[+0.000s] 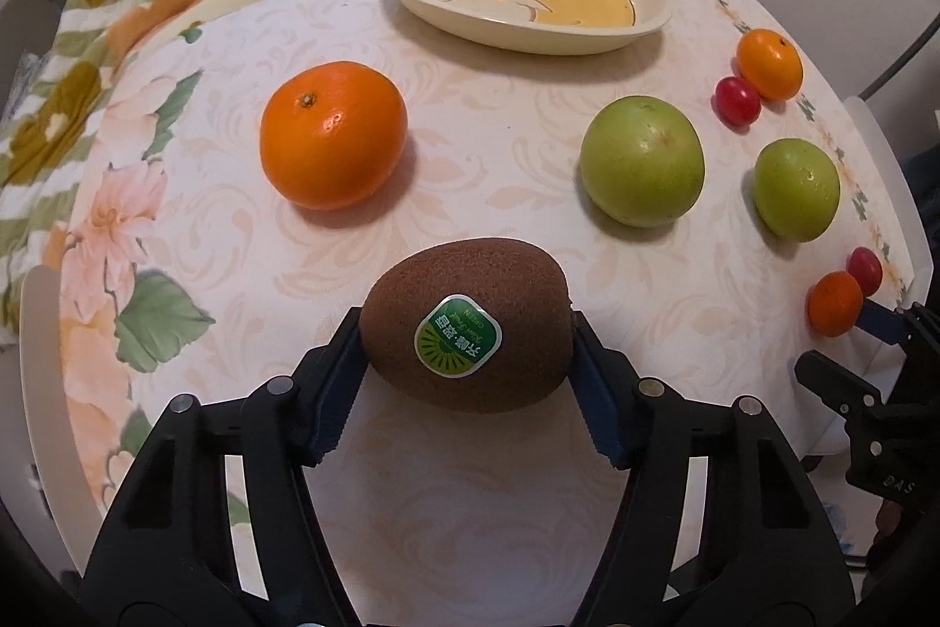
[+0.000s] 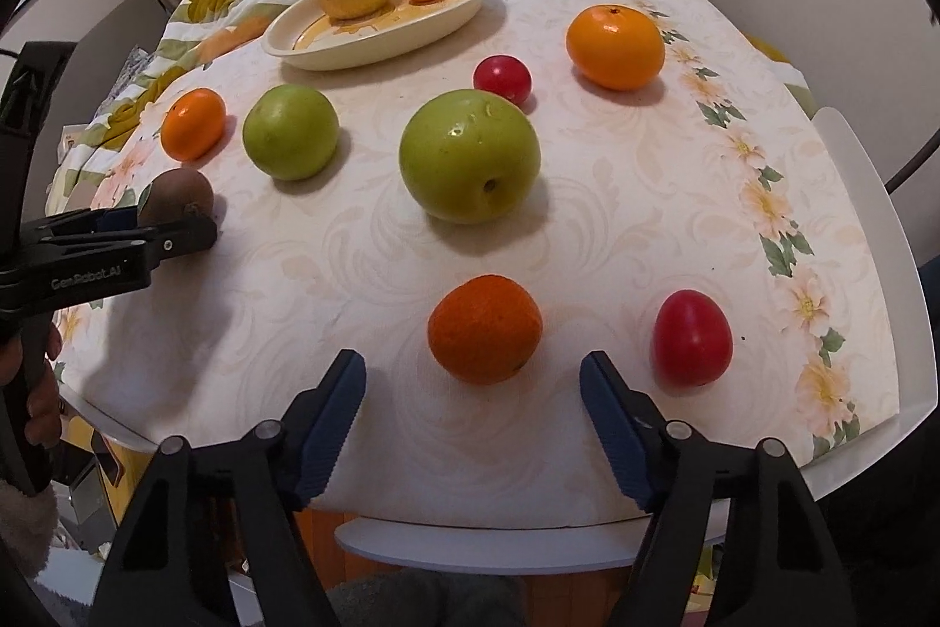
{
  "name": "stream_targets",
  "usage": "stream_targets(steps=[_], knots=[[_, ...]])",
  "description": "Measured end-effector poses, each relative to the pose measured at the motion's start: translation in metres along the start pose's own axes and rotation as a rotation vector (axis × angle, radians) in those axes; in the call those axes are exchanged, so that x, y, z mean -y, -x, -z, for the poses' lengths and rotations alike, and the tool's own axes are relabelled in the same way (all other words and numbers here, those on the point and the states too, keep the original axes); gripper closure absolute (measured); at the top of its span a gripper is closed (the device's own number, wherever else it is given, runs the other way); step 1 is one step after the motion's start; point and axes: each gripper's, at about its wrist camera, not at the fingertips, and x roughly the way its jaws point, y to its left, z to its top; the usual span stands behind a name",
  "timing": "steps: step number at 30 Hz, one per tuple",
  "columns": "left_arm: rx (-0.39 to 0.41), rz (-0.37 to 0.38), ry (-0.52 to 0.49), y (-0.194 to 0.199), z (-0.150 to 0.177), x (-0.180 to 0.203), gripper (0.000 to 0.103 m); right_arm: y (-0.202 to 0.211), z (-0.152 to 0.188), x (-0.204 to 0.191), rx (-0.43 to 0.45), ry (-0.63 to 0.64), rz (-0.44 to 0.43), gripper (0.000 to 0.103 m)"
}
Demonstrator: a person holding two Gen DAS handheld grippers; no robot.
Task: Organize fruits
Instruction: 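Grasp a second mandarin orange with the right tool while the left tool holds the kiwi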
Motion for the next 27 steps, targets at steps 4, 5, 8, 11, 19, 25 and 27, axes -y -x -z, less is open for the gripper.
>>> stream_targets(steps=[4,5,8,11,19,25,27], knots=[[-0.002,-0.006,-0.010,0.001,0.001,0.002,0.031,-0.001,-0.002,-0.001,0.006,0.010,0.011,0.042],[-0.003,-0.007,-0.012,0.001,0.002,0.002,0.031,-0.001,-0.003,-0.001,0.007,0.012,0.014,0.046],[-0.006,-0.008,-0.009,0.002,0.003,0.001,0.031,-0.001,-0.003,-0.001,0.011,0.014,0.027,0.053],[-0.008,-0.011,-0.005,0.003,0.005,-0.001,0.031,-0.001,-0.004,-0.001,0.013,0.014,0.041,0.061],[-0.006,-0.013,0.018,0.007,0.010,-0.008,0.031,0.001,-0.004,-0.001,0.023,0.011,0.043,0.070],[0.012,-0.012,0.027,0.018,0.011,-0.011,0.031,0.007,-0.006,-0.005,0.035,0.019,0.041,0.070],[0.020,-0.012,0.029,0.022,0.011,-0.012,0.031,0.011,-0.008,-0.007,0.044,0.023,0.042,0.070]])
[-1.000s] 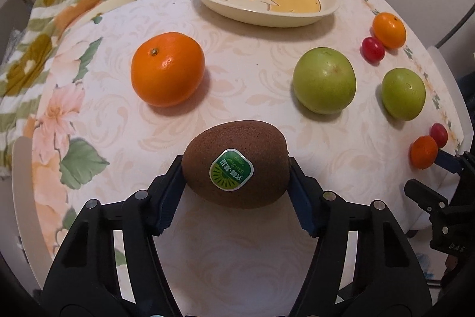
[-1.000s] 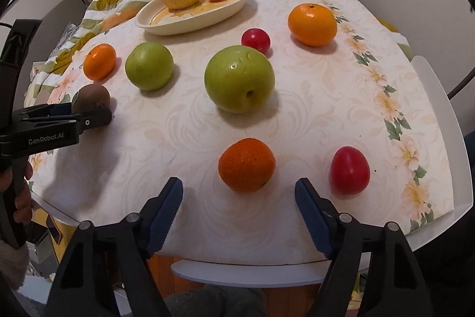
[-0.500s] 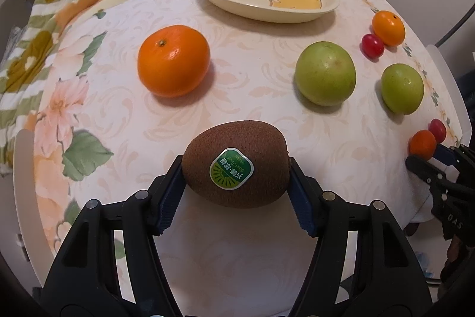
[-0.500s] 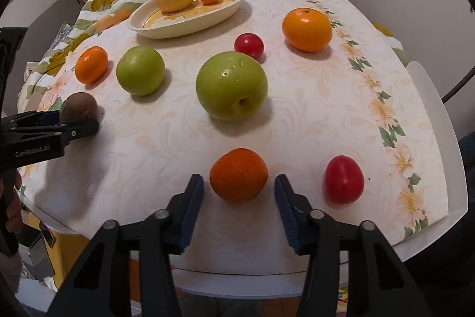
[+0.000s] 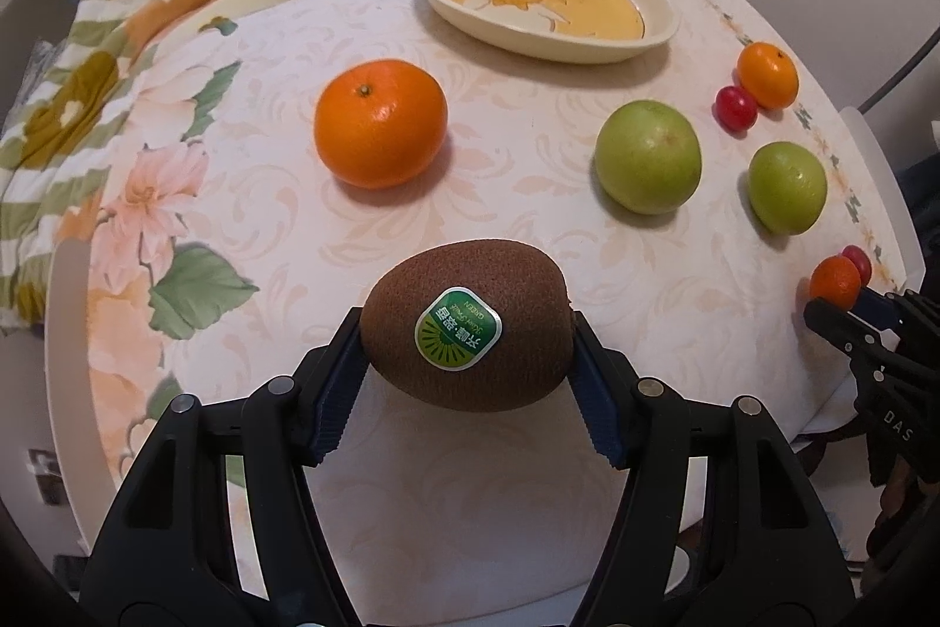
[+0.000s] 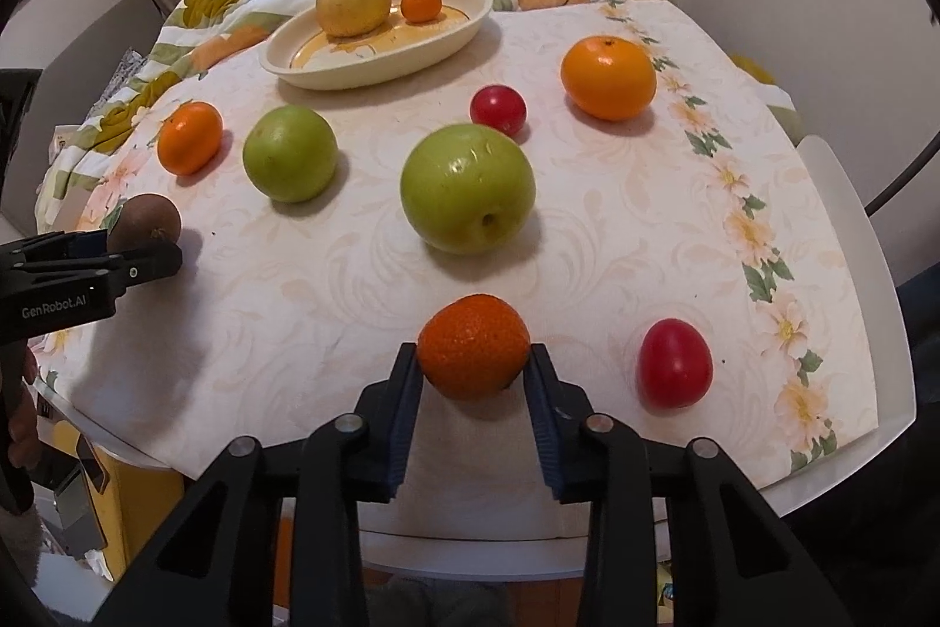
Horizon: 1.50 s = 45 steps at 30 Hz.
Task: Organize fruits
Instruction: 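Grasp a second mandarin orange with the right tool while the left tool holds the kiwi, then carry the kiwi into the bowl and open the left tool while the right tool carries the orange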
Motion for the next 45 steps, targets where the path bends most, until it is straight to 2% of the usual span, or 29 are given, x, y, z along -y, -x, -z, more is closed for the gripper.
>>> stream_targets(steps=[16,27,35,45], knots=[[0.100,0.011,0.024,0.068,-0.012,-0.009,0.031,0.059,-0.040,-0.021,0.125,0.045,-0.002,0.070],[0.223,0.004,0.049,0.114,-0.054,-0.009,0.031,0.091,-0.097,-0.024,0.239,0.079,-0.044,0.071],[0.230,-0.004,0.080,0.095,-0.096,-0.001,0.031,0.072,-0.140,-0.012,0.249,0.127,-0.085,0.070],[0.173,0.014,0.118,0.031,-0.158,0.020,0.031,0.025,-0.193,0.011,0.210,0.197,-0.138,0.071]])
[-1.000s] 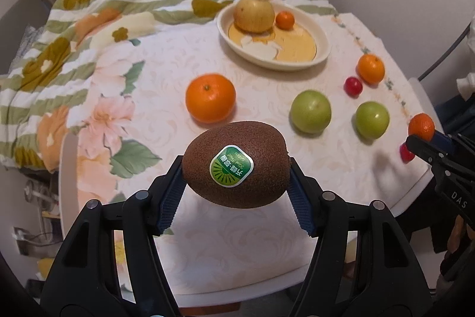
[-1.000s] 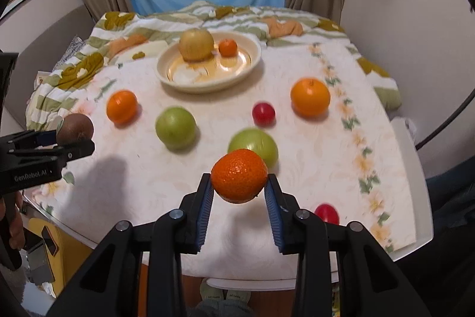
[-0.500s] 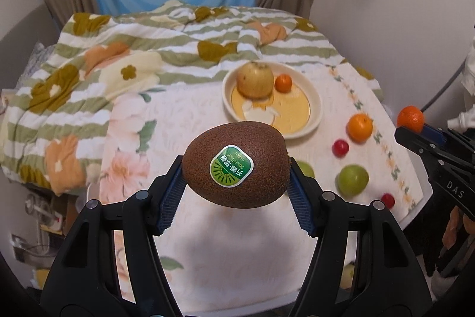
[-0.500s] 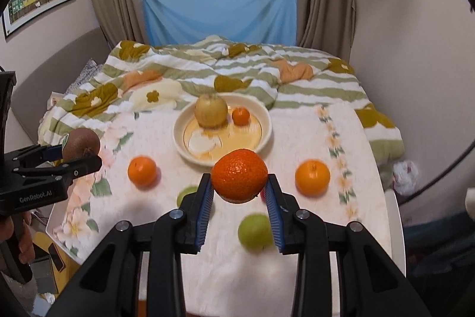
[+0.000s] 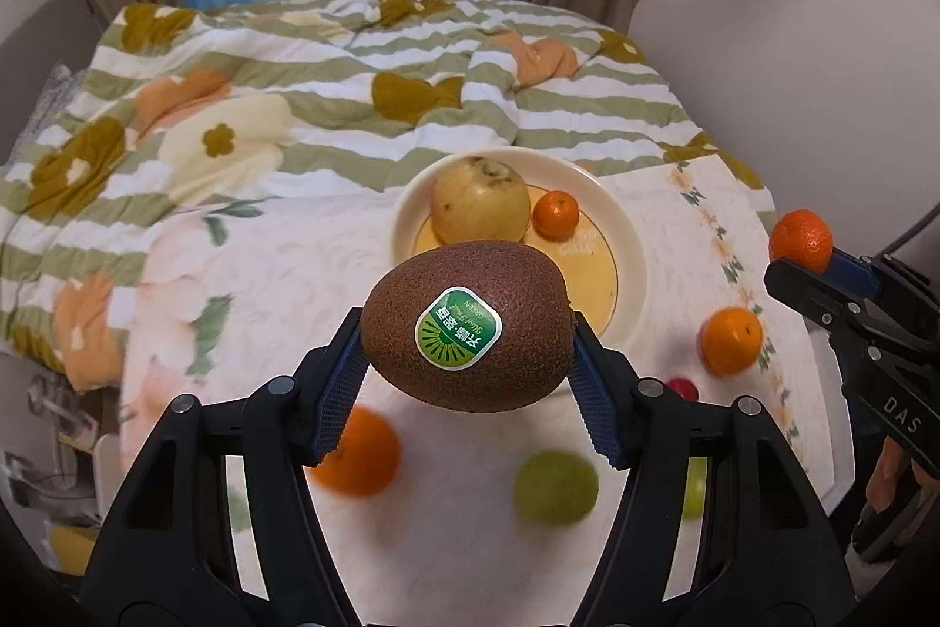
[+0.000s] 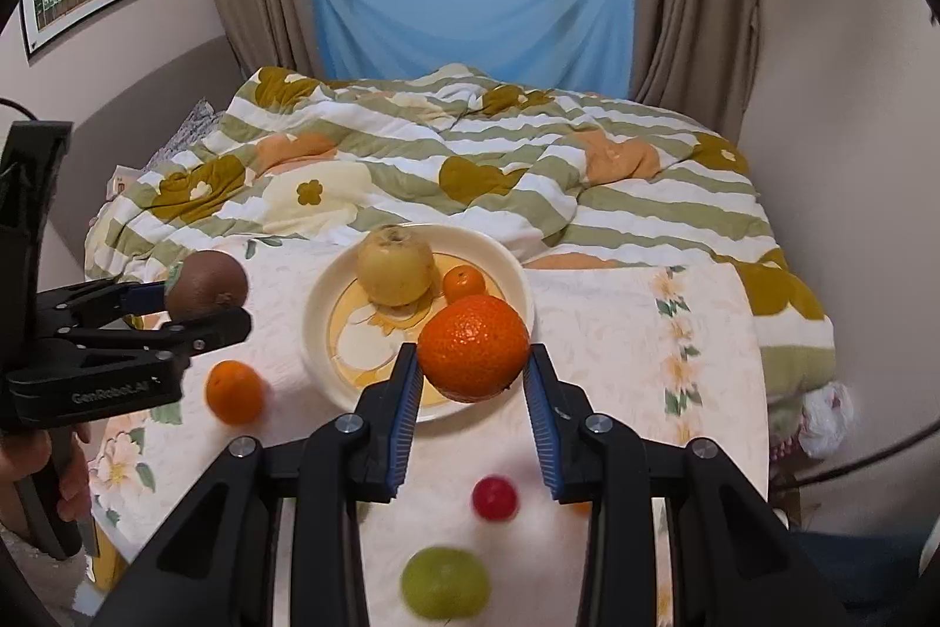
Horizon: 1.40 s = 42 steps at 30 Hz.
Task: Organize fruits
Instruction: 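Carry the kiwi into the bowl and open the left tool while the right tool carries the orange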
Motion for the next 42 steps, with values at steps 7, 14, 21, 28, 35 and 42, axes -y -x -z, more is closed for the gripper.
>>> stream_targets(steps=[7,14,21,28,35,42], knots=[[-0.072,0.000,0.018,-0.054,-0.013,0.012,0.031,-0.036,-0.013,0.023,-0.031,0.028,-0.038,0.071],[-0.150,-0.009,0.047,-0.092,-0.014,0.018,0.031,-0.060,-0.017,0.039,-0.059,0.040,-0.071,0.070],[-0.203,-0.041,0.028,-0.113,-0.013,0.020,0.031,-0.073,-0.020,0.050,-0.075,0.026,-0.077,0.070],[-0.206,-0.089,-0.021,-0.115,-0.012,0.021,0.030,-0.075,-0.020,0.056,-0.081,0.005,-0.076,0.070],[-0.131,-0.099,-0.001,-0.094,-0.017,0.015,0.000,-0.074,-0.019,0.057,-0.080,0.006,-0.071,0.071],[-0.085,-0.131,0.013,-0.057,-0.021,0.005,0.000,-0.069,-0.023,0.051,-0.080,0.031,-0.098,0.071]])
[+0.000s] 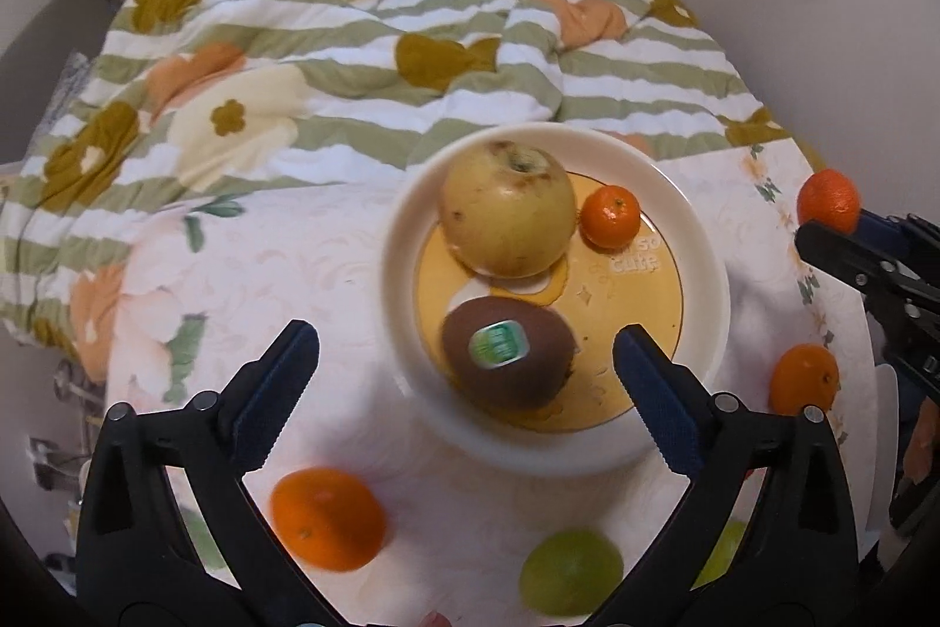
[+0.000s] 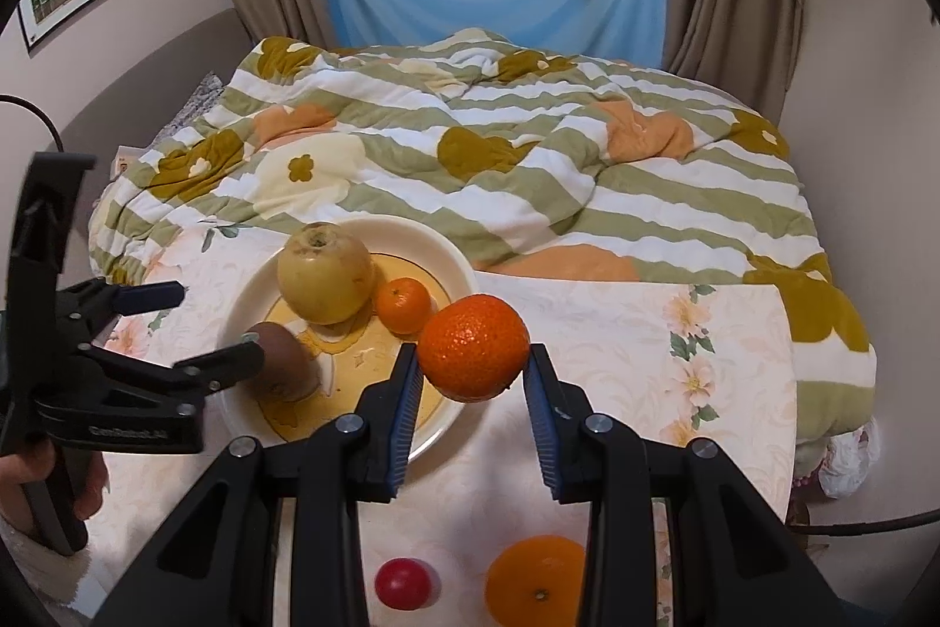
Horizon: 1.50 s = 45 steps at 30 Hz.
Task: Organize fruits
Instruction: 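Carry the kiwi into the bowl and open the left tool while the right tool carries the orange, then lower the second orange into the bowl and open the right tool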
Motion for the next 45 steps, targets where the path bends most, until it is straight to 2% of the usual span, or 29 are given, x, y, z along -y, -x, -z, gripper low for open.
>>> stream_targets(steps=[9,15,27,34,35,36,38,39,43,44,45], knots=[[-0.005,-0.077,0.078,0.031,0.018,-0.035,0.000,-0.019,-0.009,-0.019,-0.071,0.064,-0.078,0.070],[-0.003,-0.092,0.146,0.044,0.036,-0.056,0.000,-0.045,-0.008,-0.031,-0.146,0.116,-0.118,0.070],[-0.045,-0.103,0.248,0.035,0.068,-0.080,0.000,-0.090,-0.002,-0.042,-0.257,0.228,-0.137,0.070],[-0.048,-0.104,0.263,0.032,0.073,-0.085,0.000,-0.093,-0.003,-0.046,-0.253,0.264,-0.122,0.070],[-0.047,-0.105,0.266,0.032,0.073,-0.085,0.000,-0.093,-0.004,-0.047,-0.250,0.273,-0.115,0.068],[-0.046,-0.107,0.268,0.032,0.073,-0.086,0.000,-0.093,-0.004,-0.048,-0.241,0.279,-0.106,0.061],[-0.039,-0.115,0.271,0.033,0.072,-0.086,0.000,-0.091,-0.004,-0.050,-0.226,0.289,-0.111,0.016],[-0.033,-0.116,0.271,0.035,0.072,-0.086,0.000,-0.089,-0.004,-0.050,-0.219,0.290,-0.114,0.012],[-0.027,-0.113,0.273,0.038,0.073,-0.088,0.000,-0.080,-0.006,-0.049,-0.173,0.279,-0.098,0.010],[-0.024,-0.112,0.270,0.040,0.072,-0.088,0.000,-0.078,-0.007,-0.049,-0.164,0.275,-0.091,0.000],[-0.021,-0.113,0.267,0.042,0.072,-0.089,0.000,-0.074,-0.008,-0.049,-0.153,0.268,-0.083,0.000]])
